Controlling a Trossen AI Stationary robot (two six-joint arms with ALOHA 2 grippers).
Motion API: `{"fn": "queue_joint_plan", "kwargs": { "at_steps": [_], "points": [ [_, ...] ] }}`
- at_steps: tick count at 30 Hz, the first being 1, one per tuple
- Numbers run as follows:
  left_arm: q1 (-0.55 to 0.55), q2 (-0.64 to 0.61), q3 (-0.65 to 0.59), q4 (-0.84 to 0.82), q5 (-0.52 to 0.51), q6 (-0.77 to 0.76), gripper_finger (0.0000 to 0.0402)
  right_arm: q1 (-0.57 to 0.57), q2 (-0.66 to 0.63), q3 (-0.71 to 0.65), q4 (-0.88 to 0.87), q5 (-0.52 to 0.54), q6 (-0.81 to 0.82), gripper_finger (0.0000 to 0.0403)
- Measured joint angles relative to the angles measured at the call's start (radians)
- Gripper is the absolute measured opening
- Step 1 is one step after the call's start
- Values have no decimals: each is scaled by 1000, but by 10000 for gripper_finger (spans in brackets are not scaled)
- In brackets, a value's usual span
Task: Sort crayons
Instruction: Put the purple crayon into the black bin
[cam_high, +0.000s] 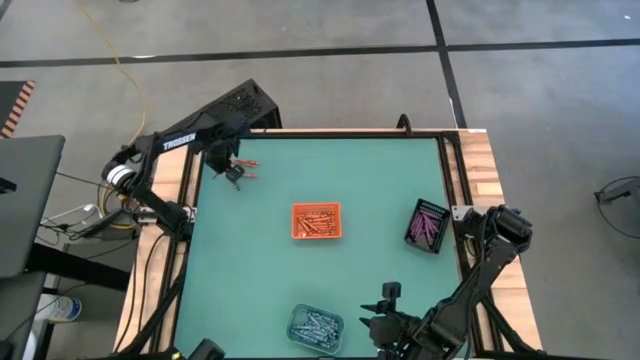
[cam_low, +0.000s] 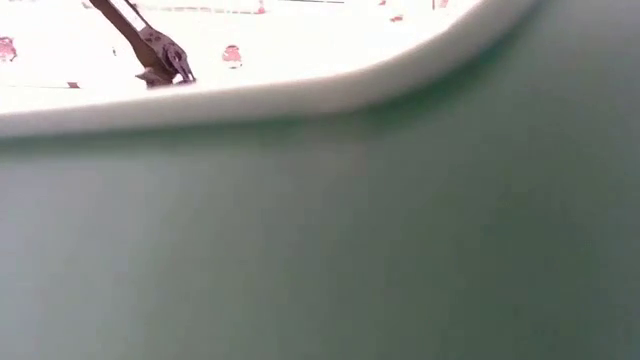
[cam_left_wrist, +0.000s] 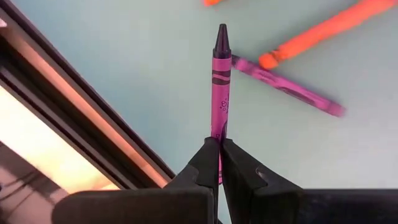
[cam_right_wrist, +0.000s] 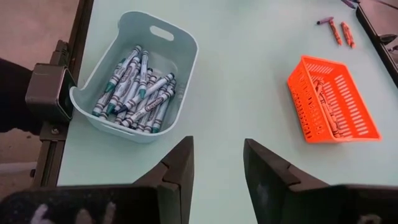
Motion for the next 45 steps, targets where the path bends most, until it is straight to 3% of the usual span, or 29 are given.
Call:
{"fn": "queue_joint_plan", "kwargs": {
  "at_steps": [13, 34, 45],
  "points": [
    [-196, -196, 0, -13, 87, 2, 0, -22, 0, 0, 2, 0, -21, 132],
    [-637, -201, 0, 157, 143, -108, 0, -76, 0, -4, -43, 6, 87, 132],
    [-825, -200, 43, 218, 142, -150, 0, -194, 1, -176, 30, 25, 170, 132]
  ]
}}
